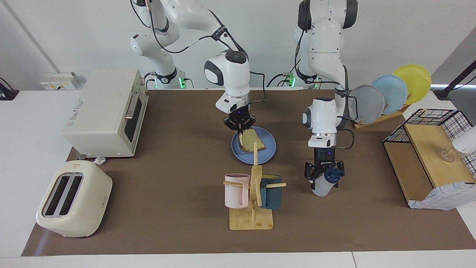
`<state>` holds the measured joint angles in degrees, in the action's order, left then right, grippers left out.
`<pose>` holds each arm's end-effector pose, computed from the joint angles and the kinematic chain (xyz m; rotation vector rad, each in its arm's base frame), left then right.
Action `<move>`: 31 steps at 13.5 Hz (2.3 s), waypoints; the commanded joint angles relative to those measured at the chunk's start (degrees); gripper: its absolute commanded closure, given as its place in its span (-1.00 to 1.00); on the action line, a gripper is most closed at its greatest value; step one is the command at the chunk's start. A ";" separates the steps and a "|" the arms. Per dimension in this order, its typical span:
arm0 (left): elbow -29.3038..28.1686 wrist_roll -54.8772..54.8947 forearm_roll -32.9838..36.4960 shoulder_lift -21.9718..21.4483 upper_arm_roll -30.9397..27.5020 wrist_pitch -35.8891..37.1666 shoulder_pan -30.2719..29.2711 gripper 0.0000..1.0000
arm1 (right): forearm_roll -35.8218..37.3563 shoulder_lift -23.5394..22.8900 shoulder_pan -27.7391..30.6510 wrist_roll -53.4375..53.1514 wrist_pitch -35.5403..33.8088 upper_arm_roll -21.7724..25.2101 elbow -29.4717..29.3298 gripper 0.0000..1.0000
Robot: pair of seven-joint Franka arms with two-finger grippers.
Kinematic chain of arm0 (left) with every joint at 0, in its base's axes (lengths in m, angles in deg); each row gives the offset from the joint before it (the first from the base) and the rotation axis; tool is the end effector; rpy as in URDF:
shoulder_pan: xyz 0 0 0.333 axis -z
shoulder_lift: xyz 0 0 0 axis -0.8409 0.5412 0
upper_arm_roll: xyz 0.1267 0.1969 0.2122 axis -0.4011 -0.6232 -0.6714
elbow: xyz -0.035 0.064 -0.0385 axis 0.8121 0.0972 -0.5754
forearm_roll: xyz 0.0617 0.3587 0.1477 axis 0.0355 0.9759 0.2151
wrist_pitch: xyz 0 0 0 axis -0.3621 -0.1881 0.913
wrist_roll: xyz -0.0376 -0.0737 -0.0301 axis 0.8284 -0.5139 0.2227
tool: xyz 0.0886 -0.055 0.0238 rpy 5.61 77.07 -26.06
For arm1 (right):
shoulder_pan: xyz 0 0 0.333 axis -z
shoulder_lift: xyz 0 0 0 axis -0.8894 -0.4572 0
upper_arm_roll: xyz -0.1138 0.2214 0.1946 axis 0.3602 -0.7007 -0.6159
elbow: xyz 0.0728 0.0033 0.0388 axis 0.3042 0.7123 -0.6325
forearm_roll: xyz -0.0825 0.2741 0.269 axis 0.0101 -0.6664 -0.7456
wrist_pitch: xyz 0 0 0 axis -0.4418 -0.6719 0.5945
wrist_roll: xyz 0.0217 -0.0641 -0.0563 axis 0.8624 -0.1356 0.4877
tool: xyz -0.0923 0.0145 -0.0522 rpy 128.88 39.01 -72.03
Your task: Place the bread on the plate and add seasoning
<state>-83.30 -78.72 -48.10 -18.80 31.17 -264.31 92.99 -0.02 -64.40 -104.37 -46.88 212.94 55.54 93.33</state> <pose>0.5952 -0.1547 0.2792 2.7889 0.0438 1.2950 0.4717 0.3879 0.3681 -3.0758 0.0669 -0.3368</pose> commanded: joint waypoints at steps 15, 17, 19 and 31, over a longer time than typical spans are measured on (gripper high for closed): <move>1.58 2.07 0.23 -2.12 -0.72 2.26 -2.09 1.00 | 0.65 2.13 3.70 -6.06 2.78 -0.73 3.72 -1.00; 2.98 2.25 1.71 -4.67 -0.72 8.39 -2.70 1.00 | 0.65 3.00 3.78 -5.97 1.91 -0.73 2.75 -1.00; 4.30 2.33 5.31 -6.78 -0.72 13.24 -3.23 1.00 | 0.65 4.93 5.53 -4.66 -0.63 -0.73 1.97 -1.00; 14.06 22.62 8.75 -18.73 0.42 53.39 -3.76 1.00 | -5.41 13.20 33.13 44.29 -42.82 -0.20 -16.76 -1.00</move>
<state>-69.29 -60.21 -40.11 -34.78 31.17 -216.94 89.21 -4.42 -53.54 -73.19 -6.07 173.42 56.08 75.41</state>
